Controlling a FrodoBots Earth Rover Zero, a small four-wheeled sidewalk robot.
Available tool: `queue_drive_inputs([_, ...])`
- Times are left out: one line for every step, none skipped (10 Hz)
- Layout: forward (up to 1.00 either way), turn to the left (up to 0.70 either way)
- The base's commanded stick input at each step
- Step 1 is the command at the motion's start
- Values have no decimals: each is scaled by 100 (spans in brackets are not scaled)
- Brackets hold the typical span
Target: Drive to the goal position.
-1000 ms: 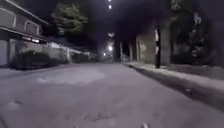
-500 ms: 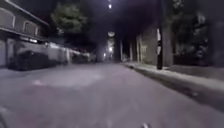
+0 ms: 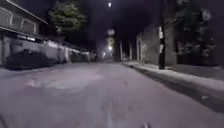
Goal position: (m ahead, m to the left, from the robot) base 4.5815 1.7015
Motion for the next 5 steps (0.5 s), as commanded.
queue_drive_inputs([50,0])
queue_drive_inputs([50,0])
queue_drive_inputs([50,-3])
queue_drive_inputs([50,-39])
queue_drive_inputs([50,-50])
